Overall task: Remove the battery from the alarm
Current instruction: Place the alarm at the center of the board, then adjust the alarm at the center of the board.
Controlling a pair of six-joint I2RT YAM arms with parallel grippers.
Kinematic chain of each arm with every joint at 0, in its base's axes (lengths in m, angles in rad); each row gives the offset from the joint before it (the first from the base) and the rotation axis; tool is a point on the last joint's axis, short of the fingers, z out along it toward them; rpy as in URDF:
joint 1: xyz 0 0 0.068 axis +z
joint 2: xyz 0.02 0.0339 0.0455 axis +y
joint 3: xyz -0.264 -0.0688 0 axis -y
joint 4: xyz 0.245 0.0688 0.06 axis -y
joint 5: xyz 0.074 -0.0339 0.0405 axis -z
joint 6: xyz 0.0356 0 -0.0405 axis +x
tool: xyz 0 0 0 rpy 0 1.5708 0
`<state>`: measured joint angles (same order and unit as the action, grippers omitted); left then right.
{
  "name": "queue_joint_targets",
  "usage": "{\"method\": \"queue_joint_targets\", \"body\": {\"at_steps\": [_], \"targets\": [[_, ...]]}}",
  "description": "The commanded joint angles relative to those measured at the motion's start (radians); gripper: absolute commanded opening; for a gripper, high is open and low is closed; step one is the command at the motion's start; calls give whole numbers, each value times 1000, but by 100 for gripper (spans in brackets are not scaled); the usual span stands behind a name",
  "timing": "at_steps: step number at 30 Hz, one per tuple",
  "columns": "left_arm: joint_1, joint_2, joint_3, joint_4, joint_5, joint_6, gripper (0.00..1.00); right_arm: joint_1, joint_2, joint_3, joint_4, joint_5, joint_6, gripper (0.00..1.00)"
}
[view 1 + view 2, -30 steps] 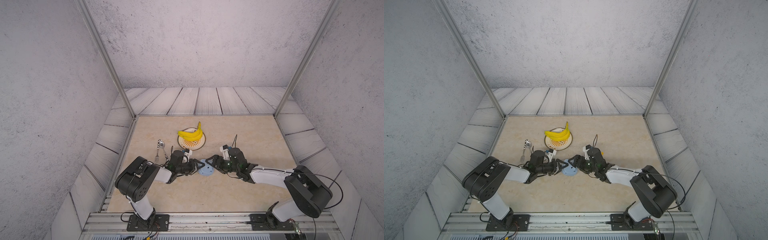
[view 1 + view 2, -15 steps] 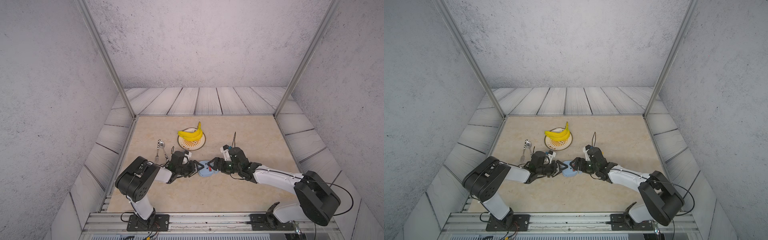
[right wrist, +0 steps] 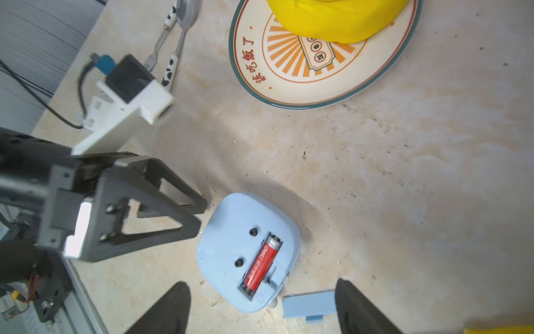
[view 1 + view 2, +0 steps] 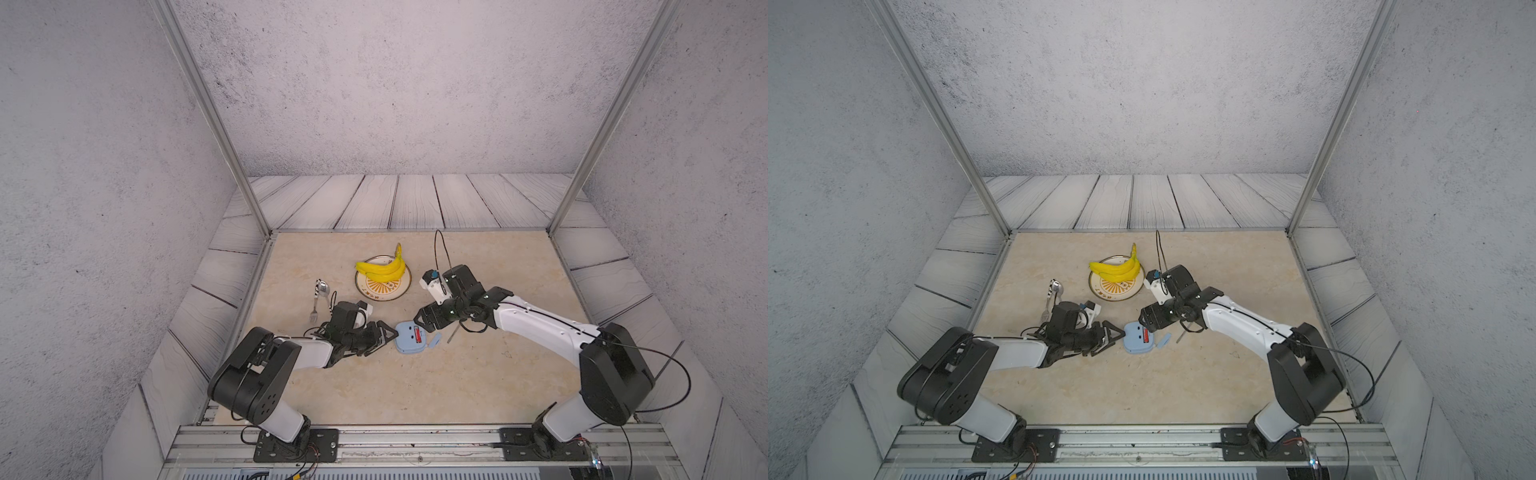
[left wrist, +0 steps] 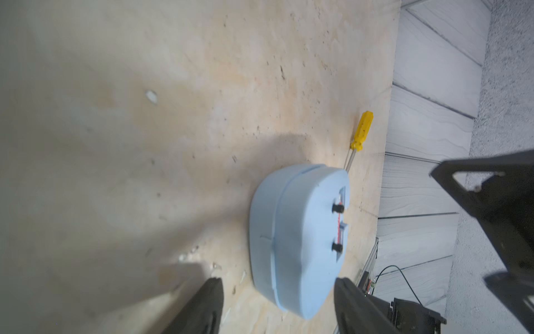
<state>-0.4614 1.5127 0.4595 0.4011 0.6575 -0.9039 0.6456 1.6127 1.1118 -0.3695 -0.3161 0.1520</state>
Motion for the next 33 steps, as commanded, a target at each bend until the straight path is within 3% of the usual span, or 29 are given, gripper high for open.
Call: {"method": "queue_joint_targets", "body": {"at_steps": [1,7,16,33], "targets": [[-13,-81,-12,-174,11,99,64,-5,107,97,-103,-53,-147,80],[-70,-124,-12,-274,42,135,59,-5,271,230,-118,-136,-169,77],[-123,21,71,-251,68,158,46,-4,355,258,-134,-194,-160,73],[-92,142,211,-340,-85,214,39,0,114,-44,-25,-192,-56,71]]}}
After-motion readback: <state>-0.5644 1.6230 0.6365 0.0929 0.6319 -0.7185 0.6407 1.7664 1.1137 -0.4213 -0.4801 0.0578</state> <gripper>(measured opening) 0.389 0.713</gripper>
